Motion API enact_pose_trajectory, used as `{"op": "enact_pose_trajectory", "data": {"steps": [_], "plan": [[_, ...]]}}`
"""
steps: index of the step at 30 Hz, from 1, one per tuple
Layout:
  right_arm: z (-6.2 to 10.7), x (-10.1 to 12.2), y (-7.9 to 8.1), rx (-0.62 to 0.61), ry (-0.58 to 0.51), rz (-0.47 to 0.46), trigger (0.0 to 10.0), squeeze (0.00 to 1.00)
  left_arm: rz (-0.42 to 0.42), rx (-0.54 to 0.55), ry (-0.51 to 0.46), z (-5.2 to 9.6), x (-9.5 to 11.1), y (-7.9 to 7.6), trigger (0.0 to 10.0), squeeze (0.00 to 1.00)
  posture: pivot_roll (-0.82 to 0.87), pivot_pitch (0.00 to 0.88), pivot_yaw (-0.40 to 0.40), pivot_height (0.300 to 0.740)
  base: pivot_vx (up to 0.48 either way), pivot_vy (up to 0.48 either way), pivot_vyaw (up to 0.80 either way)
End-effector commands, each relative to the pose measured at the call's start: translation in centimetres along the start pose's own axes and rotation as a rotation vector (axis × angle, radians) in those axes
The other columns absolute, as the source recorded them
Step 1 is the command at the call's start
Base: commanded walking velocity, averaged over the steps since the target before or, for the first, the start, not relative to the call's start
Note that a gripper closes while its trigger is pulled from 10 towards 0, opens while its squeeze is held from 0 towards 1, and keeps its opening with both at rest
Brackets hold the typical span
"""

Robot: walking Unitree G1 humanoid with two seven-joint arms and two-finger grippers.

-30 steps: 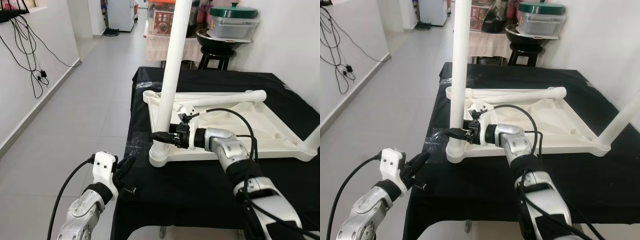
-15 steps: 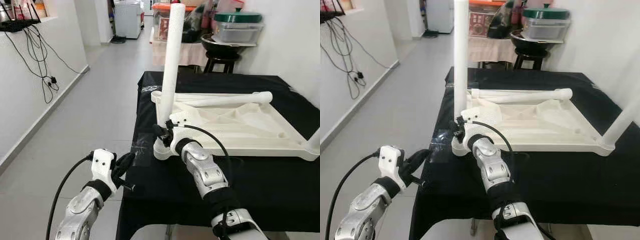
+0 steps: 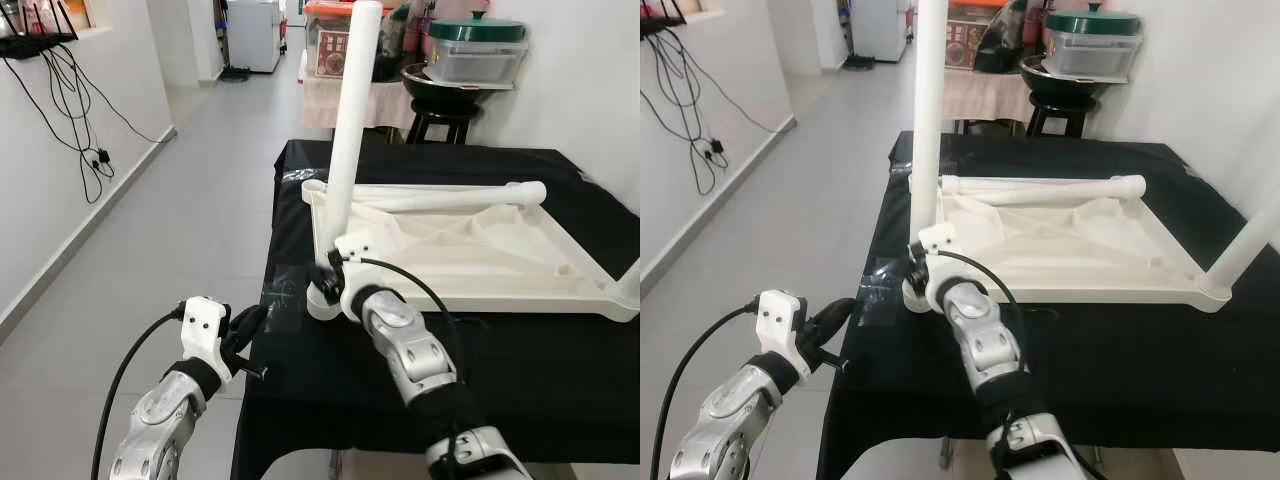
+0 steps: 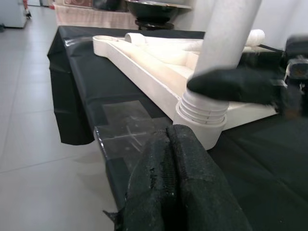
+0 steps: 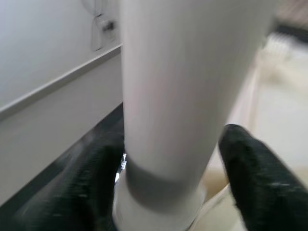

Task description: Building children table

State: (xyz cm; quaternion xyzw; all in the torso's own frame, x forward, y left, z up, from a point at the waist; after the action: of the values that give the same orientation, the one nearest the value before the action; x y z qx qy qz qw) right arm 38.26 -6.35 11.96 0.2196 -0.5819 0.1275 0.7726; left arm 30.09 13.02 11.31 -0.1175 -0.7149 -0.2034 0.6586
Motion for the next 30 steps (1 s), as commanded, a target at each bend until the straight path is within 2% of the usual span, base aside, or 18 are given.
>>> {"op": "enact_pose_trajectory", "data": {"steps": [1,2,3,6,8,11,15,16,17,27,30], "plan": [[-0.1,1.7,1.0,0.164,-0.025,-0.018,10.0,1.00,-0.003,-0.004,-0.004,0.0,0.0,-0.2,10.0,0.00,0.05,0.000,-0.065,0.740,0.000,0.000,0.00],[0.0,2.4,1.1,0.231,-0.026,-0.007,10.0,0.20,-0.003,-0.005,-0.004,0.0,0.0,-0.3,10.0,0.00,0.05,0.000,-0.065,0.740,0.000,0.000,0.00],[0.3,3.0,1.2,0.298,-0.024,0.007,10.0,0.00,-0.003,-0.005,-0.004,0.0,0.0,-0.3,10.0,0.00,0.06,0.000,-0.066,0.740,0.000,0.000,0.00],[1.0,4.4,1.4,0.449,-0.018,0.075,10.0,0.00,-0.002,-0.006,-0.004,0.0,0.0,-0.4,10.0,0.00,0.06,0.000,-0.068,0.740,0.000,0.000,0.00],[1.2,4.6,1.6,0.485,-0.013,0.080,10.0,0.00,-0.002,-0.006,-0.004,0.0,0.0,-0.4,10.0,0.00,0.06,0.000,-0.068,0.740,0.000,0.000,0.00],[1.6,5.6,1.5,0.604,0.012,0.127,10.0,0.00,-0.002,-0.007,-0.005,0.0,0.0,-0.5,10.0,0.00,0.07,0.000,-0.072,0.740,0.000,0.000,0.00],[1.2,6.6,1.1,0.618,0.016,0.125,10.0,0.00,-0.003,-0.007,-0.004,0.1,0.0,-0.6,10.0,0.00,0.08,0.000,-0.075,0.740,0.000,0.000,0.00],[1.0,7.0,1.0,0.616,0.011,0.125,2.0,0.00,-0.004,-0.007,-0.003,0.2,0.0,-0.6,10.0,0.00,0.09,0.000,-0.077,0.740,0.000,0.000,0.00],[0.8,7.4,1.0,0.615,0.007,0.122,0.0,0.00,-0.004,-0.006,-0.002,0.2,0.0,-0.6,10.0,0.00,0.09,0.000,-0.077,0.740,0.000,0.000,0.00],[0.9,7.9,0.9,0.646,0.007,0.141,0.0,0.00,-0.008,-0.006,0.002,0.4,0.0,-0.7,10.0,0.00,0.09,0.000,-0.077,0.740,0.000,0.000,0.00],[1.3,7.2,0.2,0.643,0.022,0.137,0.0,0.00,-0.007,-0.007,0.001,0.4,0.0,-0.7,10.0,0.00,0.09,0.000,-0.073,0.740,0.000,0.000,0.00]]}}
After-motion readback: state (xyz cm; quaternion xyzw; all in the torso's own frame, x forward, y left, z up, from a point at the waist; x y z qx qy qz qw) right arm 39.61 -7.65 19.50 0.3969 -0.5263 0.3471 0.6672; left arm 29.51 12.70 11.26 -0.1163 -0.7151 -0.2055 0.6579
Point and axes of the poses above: a point about 5 cm out from each wrist's last joint towards the gripper, its own z axis pointing back from the gripper into the wrist, its own x axis along the axis of the wrist's last joint, y = z × x, the point moved 4 cm from there along -z, pointing out of the wrist towards the gripper, and after that the axes turned 13 degrees about -z, right-handed, at the moved point
